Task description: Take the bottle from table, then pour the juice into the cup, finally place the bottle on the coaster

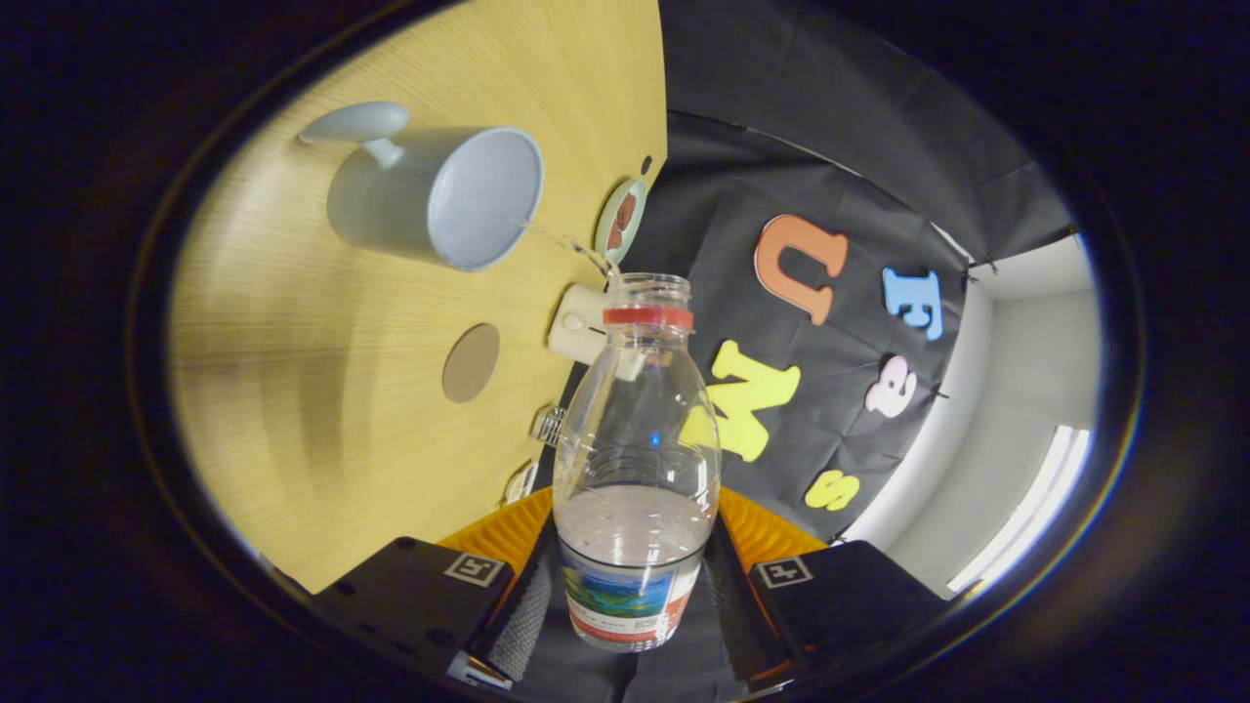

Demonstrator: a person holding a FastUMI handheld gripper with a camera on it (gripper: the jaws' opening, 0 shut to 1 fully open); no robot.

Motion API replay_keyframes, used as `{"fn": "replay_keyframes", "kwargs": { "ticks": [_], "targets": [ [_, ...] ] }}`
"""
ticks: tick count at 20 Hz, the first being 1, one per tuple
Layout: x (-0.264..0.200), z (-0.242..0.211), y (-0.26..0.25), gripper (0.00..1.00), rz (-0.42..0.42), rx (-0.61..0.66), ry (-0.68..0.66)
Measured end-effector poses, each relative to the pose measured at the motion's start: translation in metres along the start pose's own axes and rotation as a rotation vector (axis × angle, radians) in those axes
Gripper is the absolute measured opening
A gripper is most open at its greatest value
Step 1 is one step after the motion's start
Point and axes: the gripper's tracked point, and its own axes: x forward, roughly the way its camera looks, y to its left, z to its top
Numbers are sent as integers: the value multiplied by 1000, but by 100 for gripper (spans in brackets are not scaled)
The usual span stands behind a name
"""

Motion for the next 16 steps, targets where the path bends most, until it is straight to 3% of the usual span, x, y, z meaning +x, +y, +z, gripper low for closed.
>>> {"fn": "replay_keyframes", "kwargs": {
  "ticks": [16],
  "targets": [
    [-8,2,-32,79,-71,-119,-4]
  ]
}}
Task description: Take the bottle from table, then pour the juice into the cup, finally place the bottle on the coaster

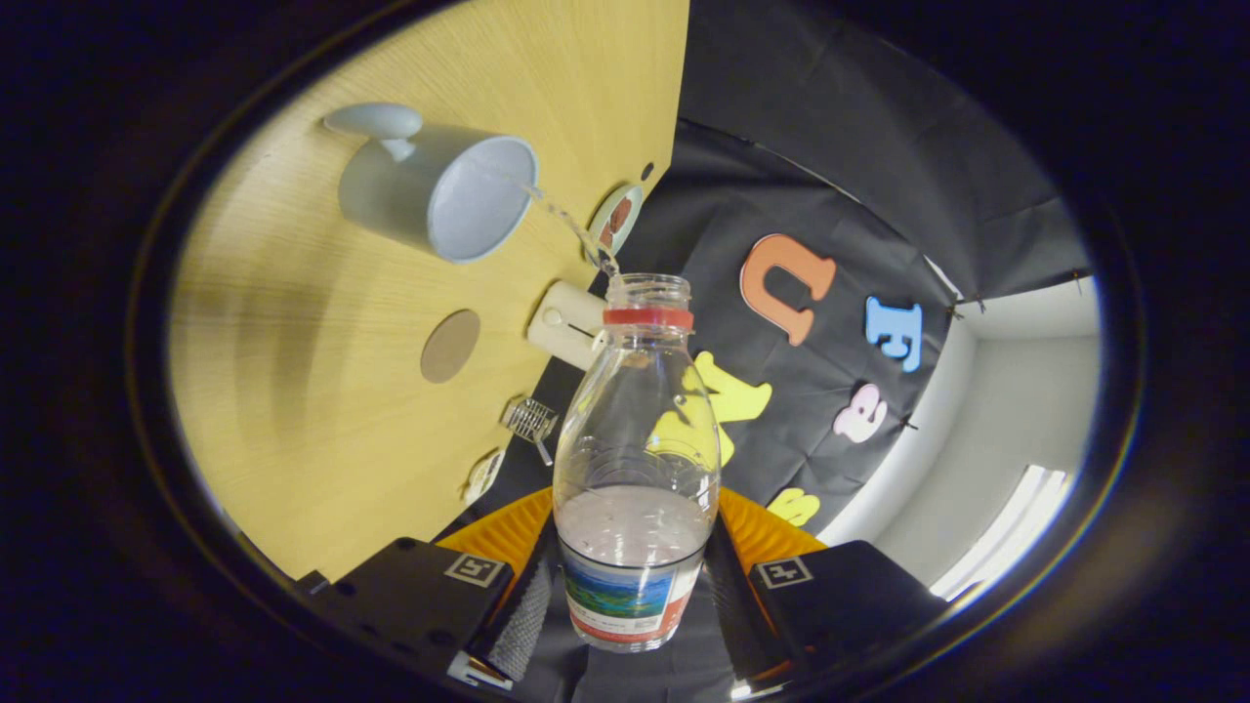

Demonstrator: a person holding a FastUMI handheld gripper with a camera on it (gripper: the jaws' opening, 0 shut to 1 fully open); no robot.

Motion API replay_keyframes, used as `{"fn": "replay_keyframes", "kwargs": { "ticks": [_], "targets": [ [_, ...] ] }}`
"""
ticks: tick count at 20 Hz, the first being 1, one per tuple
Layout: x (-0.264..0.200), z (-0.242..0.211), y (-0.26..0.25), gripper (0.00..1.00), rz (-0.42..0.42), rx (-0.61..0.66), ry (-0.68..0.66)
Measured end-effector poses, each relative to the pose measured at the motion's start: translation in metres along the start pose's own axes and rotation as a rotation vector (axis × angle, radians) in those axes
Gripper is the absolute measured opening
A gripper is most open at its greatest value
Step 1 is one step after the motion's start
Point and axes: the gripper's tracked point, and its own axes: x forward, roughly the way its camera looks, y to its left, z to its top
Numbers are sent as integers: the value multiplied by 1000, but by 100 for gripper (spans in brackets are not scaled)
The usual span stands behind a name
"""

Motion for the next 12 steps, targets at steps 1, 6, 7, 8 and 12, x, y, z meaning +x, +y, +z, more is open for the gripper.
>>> {"fn": "replay_keyframes", "kwargs": {
  "ticks": [1,6,7,8,12],
  "targets": [
    [-1,0,-3,79,-7,-9,-1],
    [-3,1,-5,79,-24,-49,-1],
    [-2,1,-6,79,-26,-52,-2],
    [-3,1,-7,79,-29,-54,-4],
    [-2,2,-12,78,-42,-71,-12]
  ]
}}
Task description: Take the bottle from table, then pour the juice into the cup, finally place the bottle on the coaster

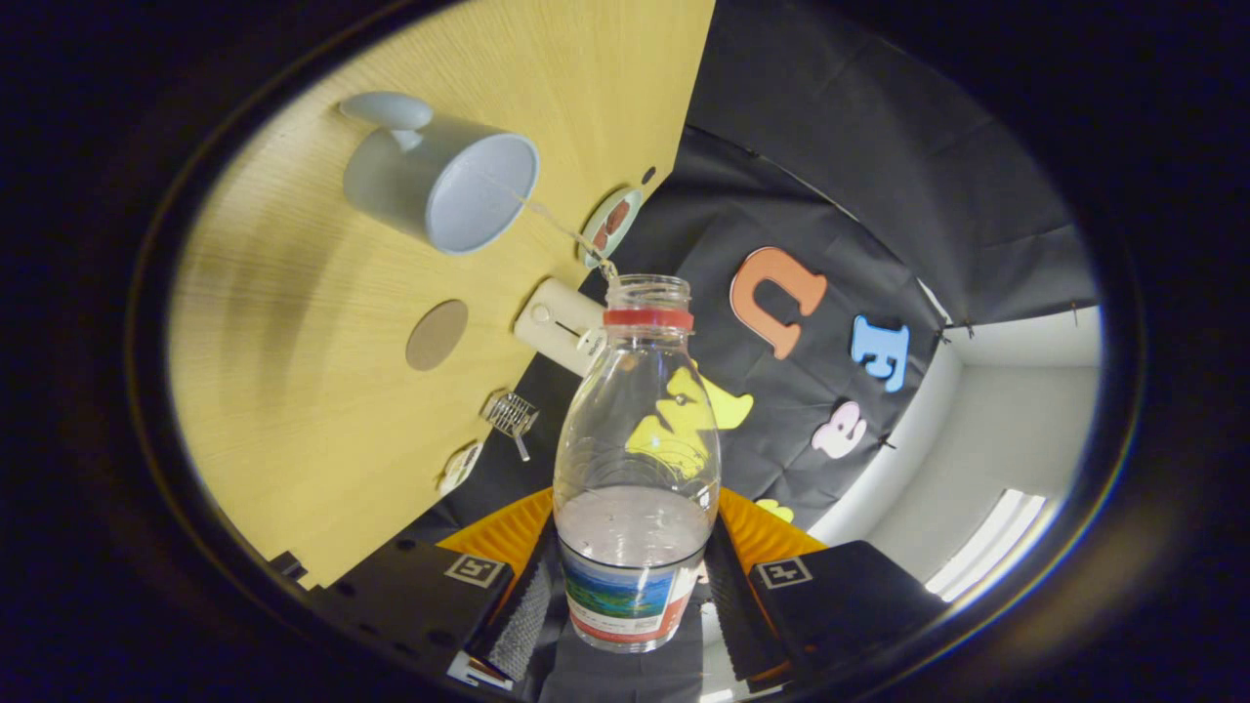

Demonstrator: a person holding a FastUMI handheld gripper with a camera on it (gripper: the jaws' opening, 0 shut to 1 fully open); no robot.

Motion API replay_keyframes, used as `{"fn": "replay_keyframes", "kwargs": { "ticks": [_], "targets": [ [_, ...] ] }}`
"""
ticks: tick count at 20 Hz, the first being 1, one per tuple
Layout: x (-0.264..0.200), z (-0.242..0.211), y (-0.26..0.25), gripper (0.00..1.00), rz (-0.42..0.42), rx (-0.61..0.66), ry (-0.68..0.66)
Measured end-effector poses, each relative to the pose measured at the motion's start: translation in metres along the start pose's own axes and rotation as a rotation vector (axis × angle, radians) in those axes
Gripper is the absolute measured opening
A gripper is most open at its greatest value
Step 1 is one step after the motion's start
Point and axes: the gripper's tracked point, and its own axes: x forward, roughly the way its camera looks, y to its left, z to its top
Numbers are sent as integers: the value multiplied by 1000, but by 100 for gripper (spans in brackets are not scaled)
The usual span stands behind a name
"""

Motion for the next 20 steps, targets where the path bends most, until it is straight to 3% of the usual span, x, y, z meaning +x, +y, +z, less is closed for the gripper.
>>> {"fn": "replay_keyframes", "kwargs": {
  "ticks": [15,20],
  "targets": [
    [-1,9,-8,79,-25,-54,-21],
    [-5,24,-27,79,-105,-154,-58]
  ]
}}
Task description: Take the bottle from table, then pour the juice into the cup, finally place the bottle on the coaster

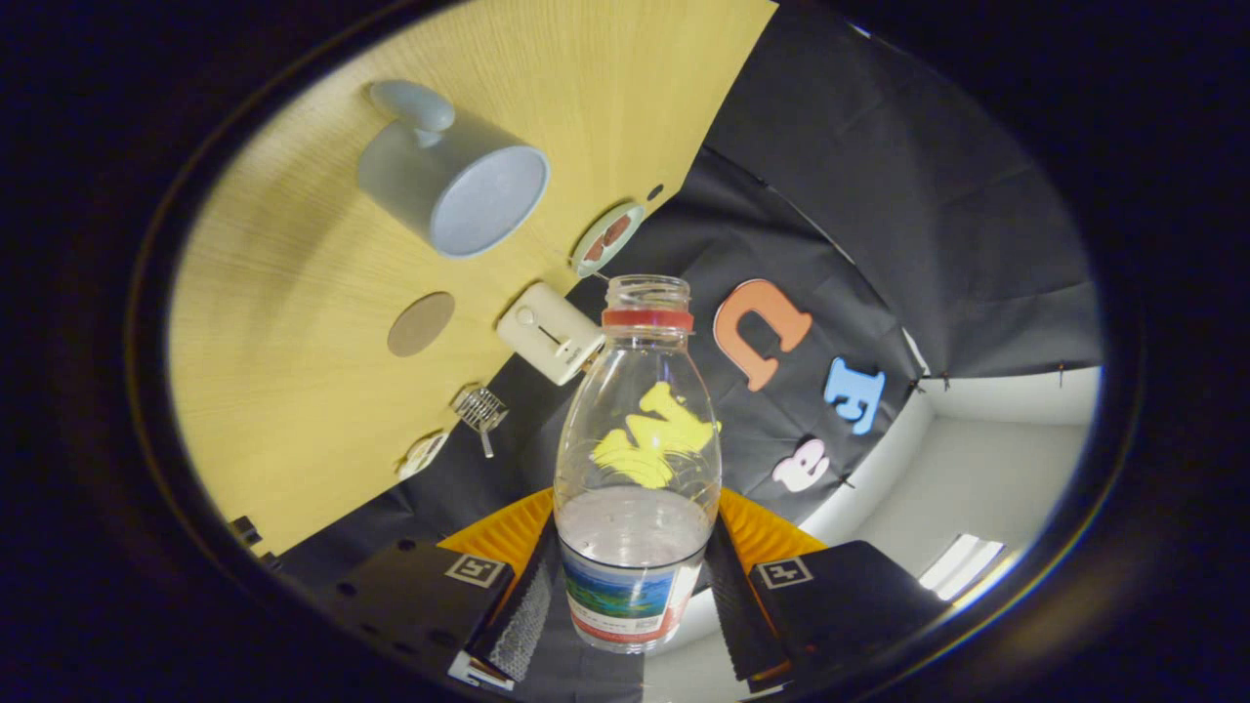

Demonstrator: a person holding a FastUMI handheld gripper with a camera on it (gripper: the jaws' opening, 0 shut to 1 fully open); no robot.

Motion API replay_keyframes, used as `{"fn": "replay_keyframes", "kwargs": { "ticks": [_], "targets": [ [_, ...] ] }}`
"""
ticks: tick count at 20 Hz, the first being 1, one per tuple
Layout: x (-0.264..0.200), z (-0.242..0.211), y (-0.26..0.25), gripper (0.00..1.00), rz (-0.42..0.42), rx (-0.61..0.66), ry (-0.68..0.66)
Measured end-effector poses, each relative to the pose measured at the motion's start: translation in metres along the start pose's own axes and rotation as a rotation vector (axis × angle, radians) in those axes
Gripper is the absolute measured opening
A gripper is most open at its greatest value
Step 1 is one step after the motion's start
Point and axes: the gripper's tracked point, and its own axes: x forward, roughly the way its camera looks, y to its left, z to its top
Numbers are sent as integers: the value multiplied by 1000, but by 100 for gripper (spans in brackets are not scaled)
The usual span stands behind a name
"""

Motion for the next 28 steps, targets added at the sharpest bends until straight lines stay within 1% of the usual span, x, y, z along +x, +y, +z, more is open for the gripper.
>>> {"fn": "replay_keyframes", "kwargs": {
  "ticks": [2,7,10,11,14,16,18,21,25,26,28],
  "targets": [
    [1,-1,-2,79,-12,7,1],
    [-1,-4,0,79,-9,43,16],
    [-3,-5,9,79,4,108,19],
    [-4,-5,13,79,15,147,23],
    [-4,-9,27,79,60,294,43],
    [-3,-12,30,79,90,427,58],
    [-2,-13,27,79,97,567,64],
    [3,-11,14,79,75,744,47],
    [8,-22,6,79,58,969,46],
    [9,-29,2,79,41,1024,55],
    [10,-46,-11,79,-19,1145,84]
  ]
}}
